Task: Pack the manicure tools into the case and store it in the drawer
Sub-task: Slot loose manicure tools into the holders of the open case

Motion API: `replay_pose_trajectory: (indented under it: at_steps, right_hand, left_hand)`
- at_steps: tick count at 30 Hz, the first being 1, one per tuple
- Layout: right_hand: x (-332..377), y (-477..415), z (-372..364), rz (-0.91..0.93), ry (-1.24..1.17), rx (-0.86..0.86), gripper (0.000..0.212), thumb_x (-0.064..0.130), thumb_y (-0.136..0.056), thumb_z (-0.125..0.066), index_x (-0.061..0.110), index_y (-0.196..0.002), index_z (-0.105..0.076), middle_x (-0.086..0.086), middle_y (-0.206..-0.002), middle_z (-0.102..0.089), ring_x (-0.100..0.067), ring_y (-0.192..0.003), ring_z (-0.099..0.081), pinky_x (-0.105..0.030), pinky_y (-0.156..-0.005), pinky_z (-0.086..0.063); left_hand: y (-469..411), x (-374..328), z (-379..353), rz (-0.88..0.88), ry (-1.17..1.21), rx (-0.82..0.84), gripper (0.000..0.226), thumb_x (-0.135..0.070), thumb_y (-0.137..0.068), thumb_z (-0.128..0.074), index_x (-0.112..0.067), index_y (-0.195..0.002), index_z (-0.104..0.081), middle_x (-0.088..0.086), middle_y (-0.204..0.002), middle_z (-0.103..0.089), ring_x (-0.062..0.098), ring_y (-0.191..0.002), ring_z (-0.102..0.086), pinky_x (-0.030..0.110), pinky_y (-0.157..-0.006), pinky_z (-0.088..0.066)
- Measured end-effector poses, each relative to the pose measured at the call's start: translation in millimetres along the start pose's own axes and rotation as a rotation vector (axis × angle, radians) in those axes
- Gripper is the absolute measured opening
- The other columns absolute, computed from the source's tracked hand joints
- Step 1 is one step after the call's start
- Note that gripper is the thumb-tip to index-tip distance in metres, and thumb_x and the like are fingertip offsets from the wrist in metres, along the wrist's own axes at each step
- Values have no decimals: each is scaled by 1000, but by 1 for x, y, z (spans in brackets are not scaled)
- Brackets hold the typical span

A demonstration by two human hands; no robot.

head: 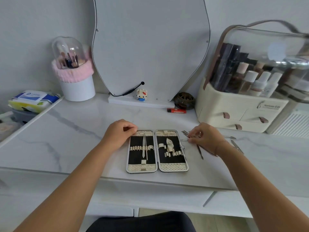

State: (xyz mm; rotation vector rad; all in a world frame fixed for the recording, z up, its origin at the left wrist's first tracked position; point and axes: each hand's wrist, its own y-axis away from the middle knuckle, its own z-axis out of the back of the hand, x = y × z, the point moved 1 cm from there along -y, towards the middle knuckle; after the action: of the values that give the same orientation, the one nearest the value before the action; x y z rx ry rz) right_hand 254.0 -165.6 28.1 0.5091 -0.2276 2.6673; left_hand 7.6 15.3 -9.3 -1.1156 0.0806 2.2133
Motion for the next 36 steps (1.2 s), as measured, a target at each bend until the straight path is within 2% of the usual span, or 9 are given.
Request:
replay_pose_trajectory:
  at_steps: [2, 5, 12, 18, 21, 26, 29, 32, 36]
  right_hand:
    - [1, -4, 2, -8, 9, 11, 11, 29, -78, -72, 21, -86, -72, 9, -82, -53, -5, -75, -47, -25, -73, -41]
    - [2, -4, 4, -18, -19, 45, 9, 26, -79, -71, 18, -81, -71, 13, -76, -54, -6, -74, -50, -21, -70, -40]
    - [2, -1, 8, -27, -73, 76, 17, 25, -82, -68, 27, -68, -58, 13, -75, -56, -3, -71, -51, -10, -62, -38]
    - [17, 1, 12, -37, -435, -72, 8, 14, -84, -65, 10, -77, -67, -1, -62, -67, -8, -55, -58, -17, -60, -49]
    - [44, 0, 6, -20, -707, 48, 4, 8, -84, -65, 7, -84, -69, -3, -63, -67, -5, -52, -56, -13, -53, -48]
    - [79, -9, -10, -108, -1111, 382, 22, -1, -88, -56, 10, -104, -66, -8, -84, -74, -11, -69, -67, -18, -68, -56]
    - [90, -14, -14, -163, -1190, 463, 23, -2, -90, -51, 6, -106, -65, -7, -80, -72, -10, -66, -67, -19, -66, -55]
    - [96, -18, -20, -204, -1205, 406, 20, -1, -91, -50, 4, -102, -65, -3, -70, -70, -8, -59, -66, -16, -57, -53]
    - [110, -18, -29, -201, -1135, 267, 10, 7, -92, -53, 8, -93, -64, -2, -68, -71, -9, -58, -67, -16, -56, -53]
  left_hand:
    - [0, 0, 0, -1, -7, -1, 11, -23, -86, -63, -24, -91, -73, -6, -91, -63, 10, -89, -57, 23, -76, -37]
    - [0, 1, 0, 3, -4, -3, 11, -24, -86, -63, -25, -91, -72, -8, -91, -63, 9, -89, -57, 22, -75, -37]
    - [-2, 3, -2, 5, 7, -5, 9, -24, -85, -64, -27, -89, -72, -10, -90, -64, 8, -89, -58, 24, -78, -41]
    - [-1, 1, 0, 8, 6, -9, 14, -22, -87, -61, -23, -94, -73, -6, -92, -64, 11, -90, -58, 25, -81, -41]
    - [0, -1, 1, 14, 13, -10, 15, -21, -89, -59, -21, -96, -73, -4, -94, -65, 12, -91, -58, 25, -82, -42]
    - [1, -3, 2, 26, 9, 5, 18, -23, -90, -57, -20, -100, -72, -1, -96, -64, 14, -93, -57, 27, -83, -43]
    - [1, -3, 1, 31, 6, 6, 19, -25, -90, -57, -18, -101, -72, -1, -97, -64, 14, -92, -57, 25, -81, -42]
    - [1, -2, 3, 55, 108, -16, 27, -38, -86, -60, -17, -98, -72, -3, -93, -66, 12, -89, -60, 23, -75, -42]
    - [6, -9, 11, 58, 356, -3, 51, -60, -69, -59, -19, -97, -73, -8, -93, -71, 4, -91, -64, 20, -79, -44]
